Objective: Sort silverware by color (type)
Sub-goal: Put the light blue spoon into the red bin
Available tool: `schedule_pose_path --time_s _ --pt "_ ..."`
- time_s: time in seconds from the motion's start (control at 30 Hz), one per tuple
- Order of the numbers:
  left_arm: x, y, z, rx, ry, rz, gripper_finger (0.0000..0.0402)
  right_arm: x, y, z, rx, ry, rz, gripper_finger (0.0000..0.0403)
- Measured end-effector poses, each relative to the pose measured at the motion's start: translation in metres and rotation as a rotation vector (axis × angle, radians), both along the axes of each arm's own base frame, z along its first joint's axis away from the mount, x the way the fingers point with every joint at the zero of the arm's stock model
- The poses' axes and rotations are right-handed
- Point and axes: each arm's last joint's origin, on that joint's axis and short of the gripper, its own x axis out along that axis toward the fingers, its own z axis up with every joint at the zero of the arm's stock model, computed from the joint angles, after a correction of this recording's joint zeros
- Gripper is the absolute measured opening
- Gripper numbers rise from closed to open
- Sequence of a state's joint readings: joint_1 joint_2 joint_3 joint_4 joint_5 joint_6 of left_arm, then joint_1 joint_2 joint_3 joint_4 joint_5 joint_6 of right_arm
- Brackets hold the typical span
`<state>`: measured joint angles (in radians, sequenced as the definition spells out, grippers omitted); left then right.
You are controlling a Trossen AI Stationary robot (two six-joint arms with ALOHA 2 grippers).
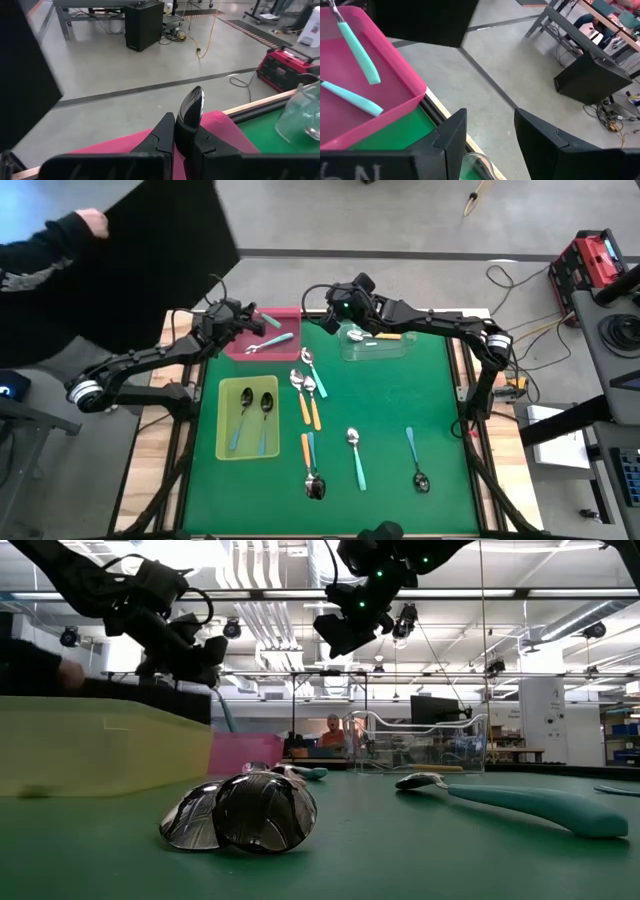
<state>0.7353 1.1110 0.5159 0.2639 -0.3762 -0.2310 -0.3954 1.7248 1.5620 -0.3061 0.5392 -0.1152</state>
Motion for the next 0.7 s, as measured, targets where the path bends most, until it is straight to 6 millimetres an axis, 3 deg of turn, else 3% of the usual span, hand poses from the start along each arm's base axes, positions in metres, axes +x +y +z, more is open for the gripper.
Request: schedule_pose_path --time_s 0.23,0.7 --pt "0.001 0.000 -0.001 -0.001 -0.004 -0.001 0.0000 0.000 0.000 -0.002 0.016 -0.015 -0.013 0.0157" --pt "0.011 0.010 -0.022 -0.056 0.031 0.005 0.0000 0.001 0.003 -0.005 0.032 -0.024 -0.018 0.0157"
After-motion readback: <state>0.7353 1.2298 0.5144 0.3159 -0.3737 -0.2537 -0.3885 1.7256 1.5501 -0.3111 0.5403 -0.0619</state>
